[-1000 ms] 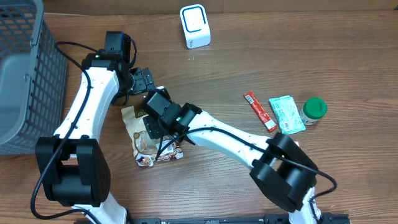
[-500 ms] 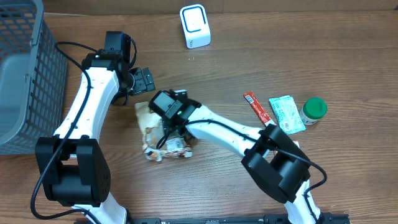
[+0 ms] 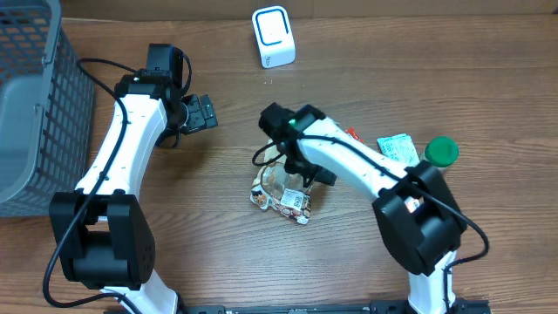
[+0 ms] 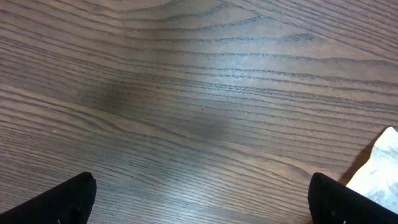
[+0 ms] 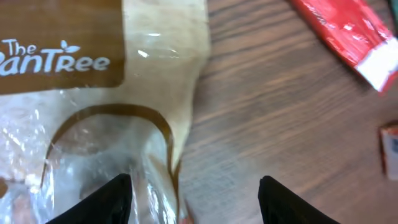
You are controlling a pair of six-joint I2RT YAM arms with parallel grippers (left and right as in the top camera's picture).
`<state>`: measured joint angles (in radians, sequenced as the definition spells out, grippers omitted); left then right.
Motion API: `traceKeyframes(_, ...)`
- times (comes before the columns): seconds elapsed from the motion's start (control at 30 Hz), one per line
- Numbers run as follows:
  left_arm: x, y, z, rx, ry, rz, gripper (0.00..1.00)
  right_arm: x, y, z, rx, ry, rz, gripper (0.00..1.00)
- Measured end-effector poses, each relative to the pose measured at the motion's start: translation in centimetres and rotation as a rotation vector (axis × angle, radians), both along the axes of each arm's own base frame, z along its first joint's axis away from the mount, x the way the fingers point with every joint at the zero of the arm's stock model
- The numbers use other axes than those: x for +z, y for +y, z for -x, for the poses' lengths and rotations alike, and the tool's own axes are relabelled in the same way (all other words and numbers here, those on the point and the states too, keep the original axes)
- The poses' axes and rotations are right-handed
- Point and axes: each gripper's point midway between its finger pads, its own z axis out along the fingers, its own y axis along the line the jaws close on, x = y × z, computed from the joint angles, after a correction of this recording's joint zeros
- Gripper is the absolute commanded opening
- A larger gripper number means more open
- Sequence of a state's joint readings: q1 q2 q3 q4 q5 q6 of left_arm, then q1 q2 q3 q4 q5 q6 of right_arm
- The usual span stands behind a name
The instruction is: Scan the item barcode
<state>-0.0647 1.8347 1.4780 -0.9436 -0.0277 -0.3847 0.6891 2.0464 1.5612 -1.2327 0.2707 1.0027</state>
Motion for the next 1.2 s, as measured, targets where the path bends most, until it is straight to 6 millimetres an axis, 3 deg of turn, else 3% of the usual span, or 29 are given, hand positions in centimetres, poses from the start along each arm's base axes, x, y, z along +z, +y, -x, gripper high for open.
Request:
traceKeyframes(0.2, 0.0, 0.0, 0.0, 0.0, 0.0, 0.0, 1.0, 4.0, -0.7, 1.4, -0.012, -0.021, -0.029, 0.7)
traceKeyframes(0.27, 0.0, 0.0, 0.0, 0.0, 0.0, 0.0, 1.0, 5.3, -1.2, 2.0, -0.012, -0.02, -0.029, 0.64)
traceKeyframes(0.33, 0.0, 0.0, 0.0, 0.0, 0.0, 0.0, 1.0, 5.8, -1.4, 2.4, -0.018, -0.018, -0.034, 0.45)
traceKeyframes(0.37, 0.0, 0.0, 0.0, 0.0, 0.0, 0.0, 1.0, 5.6, -1.3, 2.5, -0.021, -0.013, -0.039, 0.41)
traceKeyframes(0.43, 0.0, 0.0, 0.0, 0.0, 0.0, 0.0, 1.0, 4.7, -1.4, 3.1, -0.029, 0.007, -0.044, 0.35)
traceKeyframes(0.57, 0.0, 0.0, 0.0, 0.0, 0.0, 0.0, 1.0, 1.2, -1.2, 4.9, -0.046, 0.077, -0.088, 0.34)
traceKeyframes(0.8, 0.0, 0.0, 0.0, 0.0, 0.0, 0.0, 1.0, -4.9, 2.0, 7.7, -0.068, 0.167, -0.331, 0.29)
traceKeyframes(0.93, 0.0, 0.0, 0.0, 0.0, 0.0, 0.0, 1.0, -4.6, 5.7, 8.0, -0.062, 0.188, -0.537, 0.29)
traceKeyframes(1.13, 0.0, 0.0, 0.0, 0.0, 0.0, 0.0, 1.0, -4.5, 8.3, 9.8, -0.018, 0.242, -0.631, 0.27)
traceKeyframes(1.2, 0.0, 0.0, 0.0, 0.0, 0.0, 0.0, 1.0, -4.4, 9.0, 10.0, -0.005, 0.249, -0.66, 0.17)
